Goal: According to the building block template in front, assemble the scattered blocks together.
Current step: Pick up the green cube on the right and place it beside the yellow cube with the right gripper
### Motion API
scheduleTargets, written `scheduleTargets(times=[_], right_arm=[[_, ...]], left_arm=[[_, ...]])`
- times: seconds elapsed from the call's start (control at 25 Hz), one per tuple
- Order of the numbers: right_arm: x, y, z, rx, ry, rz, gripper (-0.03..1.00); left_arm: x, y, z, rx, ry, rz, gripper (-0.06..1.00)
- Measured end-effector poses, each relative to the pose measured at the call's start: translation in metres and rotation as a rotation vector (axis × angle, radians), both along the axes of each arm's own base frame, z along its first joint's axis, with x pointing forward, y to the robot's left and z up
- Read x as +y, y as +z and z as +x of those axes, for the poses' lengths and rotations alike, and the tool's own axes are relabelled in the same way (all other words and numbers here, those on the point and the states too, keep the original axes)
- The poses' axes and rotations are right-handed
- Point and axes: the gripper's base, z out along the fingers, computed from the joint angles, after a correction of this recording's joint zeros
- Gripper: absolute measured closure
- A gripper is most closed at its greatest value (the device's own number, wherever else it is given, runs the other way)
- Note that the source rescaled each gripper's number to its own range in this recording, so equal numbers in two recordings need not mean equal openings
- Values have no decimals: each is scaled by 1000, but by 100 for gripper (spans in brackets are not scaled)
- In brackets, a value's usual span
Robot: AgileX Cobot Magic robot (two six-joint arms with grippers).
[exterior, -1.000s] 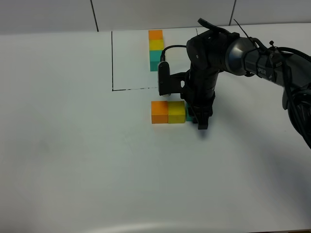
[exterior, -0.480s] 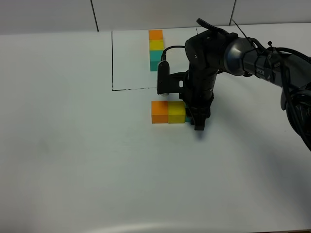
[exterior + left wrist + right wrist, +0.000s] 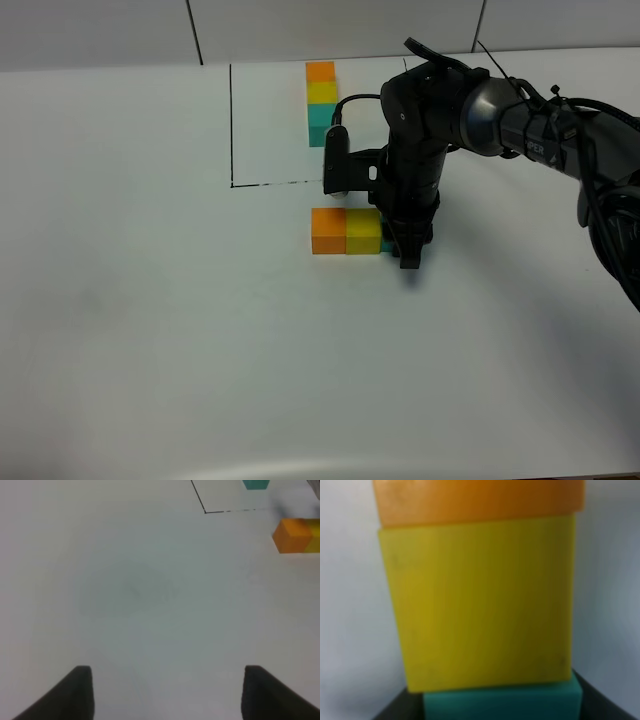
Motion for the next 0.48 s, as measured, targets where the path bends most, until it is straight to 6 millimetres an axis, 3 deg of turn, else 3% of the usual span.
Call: scheduleTargets(times=[0.48], right_arm=[[1, 0, 0, 3, 43, 3, 95]], left_arm=[[0, 0, 0, 0, 0, 0, 60]])
